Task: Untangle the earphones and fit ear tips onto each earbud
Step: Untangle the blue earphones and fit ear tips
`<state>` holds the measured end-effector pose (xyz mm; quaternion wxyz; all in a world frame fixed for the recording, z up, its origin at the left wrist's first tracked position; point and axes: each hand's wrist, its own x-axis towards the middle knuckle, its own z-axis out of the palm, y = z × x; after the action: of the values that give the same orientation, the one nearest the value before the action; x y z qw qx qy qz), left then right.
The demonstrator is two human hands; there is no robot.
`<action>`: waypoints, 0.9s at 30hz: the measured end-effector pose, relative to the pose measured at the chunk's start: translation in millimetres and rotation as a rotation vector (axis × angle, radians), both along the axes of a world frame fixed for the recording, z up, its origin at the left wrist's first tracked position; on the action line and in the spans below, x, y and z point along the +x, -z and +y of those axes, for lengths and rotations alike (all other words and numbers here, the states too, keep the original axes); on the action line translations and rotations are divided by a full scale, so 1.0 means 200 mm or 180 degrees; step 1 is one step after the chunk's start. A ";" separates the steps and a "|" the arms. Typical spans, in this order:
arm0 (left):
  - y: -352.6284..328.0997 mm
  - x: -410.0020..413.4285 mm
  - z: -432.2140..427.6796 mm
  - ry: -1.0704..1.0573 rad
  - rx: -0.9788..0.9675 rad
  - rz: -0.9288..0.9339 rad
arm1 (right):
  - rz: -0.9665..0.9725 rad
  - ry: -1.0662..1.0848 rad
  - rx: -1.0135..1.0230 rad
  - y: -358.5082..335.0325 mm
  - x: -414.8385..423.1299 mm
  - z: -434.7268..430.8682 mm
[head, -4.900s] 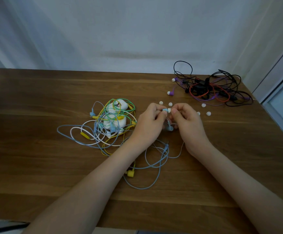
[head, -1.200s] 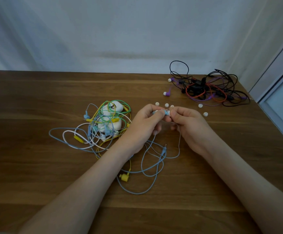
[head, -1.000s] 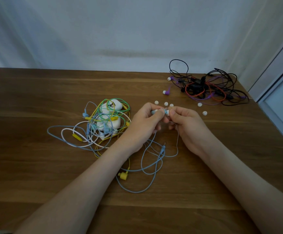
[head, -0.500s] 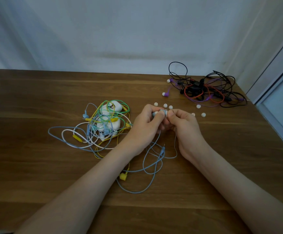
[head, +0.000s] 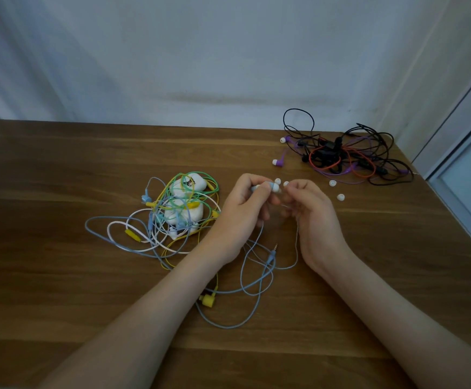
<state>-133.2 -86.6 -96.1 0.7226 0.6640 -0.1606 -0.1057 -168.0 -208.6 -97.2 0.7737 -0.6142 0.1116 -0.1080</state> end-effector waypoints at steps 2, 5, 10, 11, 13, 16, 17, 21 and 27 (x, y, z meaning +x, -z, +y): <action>-0.02 0.01 0.02 -0.0010 -0.0069 0.0056 | -0.0022 -0.0212 0.0084 0.00 0.01 0.00; -0.04 0.00 0.02 0.0081 -0.0348 0.0196 | -0.0063 -0.0850 0.0150 0.01 0.01 0.03; -0.14 -0.01 0.01 0.0102 -0.0265 0.0052 | 0.0032 -0.1610 0.0473 -0.02 -0.01 0.04; -0.17 0.00 0.01 0.0032 -0.0202 -0.0033 | 0.0100 -0.1688 0.0487 -0.03 -0.01 0.02; -0.24 0.00 0.00 -0.0202 -0.0086 -0.0262 | 0.0263 -0.1877 0.0116 -0.08 -0.03 0.00; -0.33 0.02 0.02 -0.0591 -0.0179 -0.0385 | 0.0344 -0.1977 -0.0427 -0.10 -0.05 -0.04; -0.35 0.02 0.03 -0.0687 -0.0309 -0.0285 | 0.0336 -0.1948 -0.0581 -0.11 -0.05 -0.06; -0.42 -0.03 0.09 -0.0247 -0.1159 0.0629 | 0.0400 -0.1578 -0.1585 -0.15 -0.07 -0.14; -0.47 -0.05 0.14 0.0137 0.0201 0.0613 | 0.0606 -0.0790 -0.2185 -0.26 -0.09 -0.37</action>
<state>-143.7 -57.9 -2.3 0.7110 0.6696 -0.1011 -0.1895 -185.4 -283.0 -46.0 0.5162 -0.8539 0.0651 0.0130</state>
